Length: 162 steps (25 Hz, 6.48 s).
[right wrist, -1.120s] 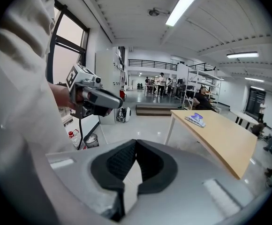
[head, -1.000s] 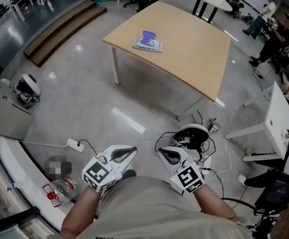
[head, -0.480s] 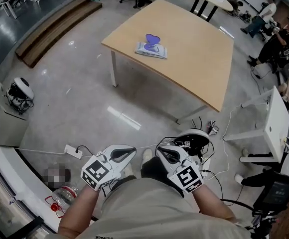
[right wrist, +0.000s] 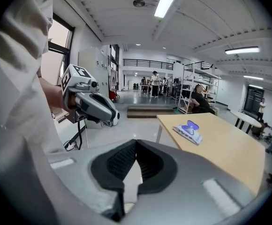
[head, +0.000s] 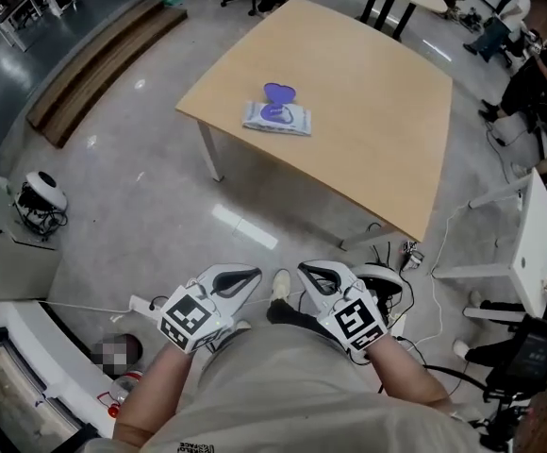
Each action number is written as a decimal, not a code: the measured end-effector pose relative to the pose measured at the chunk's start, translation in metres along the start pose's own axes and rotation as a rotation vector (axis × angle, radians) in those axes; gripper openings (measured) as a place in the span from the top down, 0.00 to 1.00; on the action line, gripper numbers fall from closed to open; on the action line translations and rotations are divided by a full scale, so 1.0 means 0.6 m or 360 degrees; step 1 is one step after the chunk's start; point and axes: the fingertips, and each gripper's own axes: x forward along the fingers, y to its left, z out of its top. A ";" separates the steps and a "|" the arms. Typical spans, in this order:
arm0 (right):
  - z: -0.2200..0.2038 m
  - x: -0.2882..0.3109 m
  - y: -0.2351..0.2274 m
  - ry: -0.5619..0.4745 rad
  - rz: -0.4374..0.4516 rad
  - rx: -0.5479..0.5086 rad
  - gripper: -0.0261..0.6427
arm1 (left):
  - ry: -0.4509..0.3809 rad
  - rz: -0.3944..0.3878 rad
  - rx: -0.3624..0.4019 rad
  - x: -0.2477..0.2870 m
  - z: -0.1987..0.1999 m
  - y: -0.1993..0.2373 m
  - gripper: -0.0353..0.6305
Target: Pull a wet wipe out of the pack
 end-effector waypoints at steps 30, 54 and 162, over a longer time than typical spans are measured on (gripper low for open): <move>0.061 0.381 -0.470 0.0282 -0.0272 0.0184 0.96 | 0.0265 -0.0315 0.0490 0.267 0.169 0.527 0.94; -0.123 0.524 -0.730 0.0404 0.0017 0.0165 0.96 | 0.1144 -0.0252 0.1366 0.652 0.086 0.682 0.79; -0.155 0.625 -0.693 0.0765 -0.0062 -0.0142 0.96 | 0.0935 0.0079 0.0019 0.320 0.096 0.881 0.94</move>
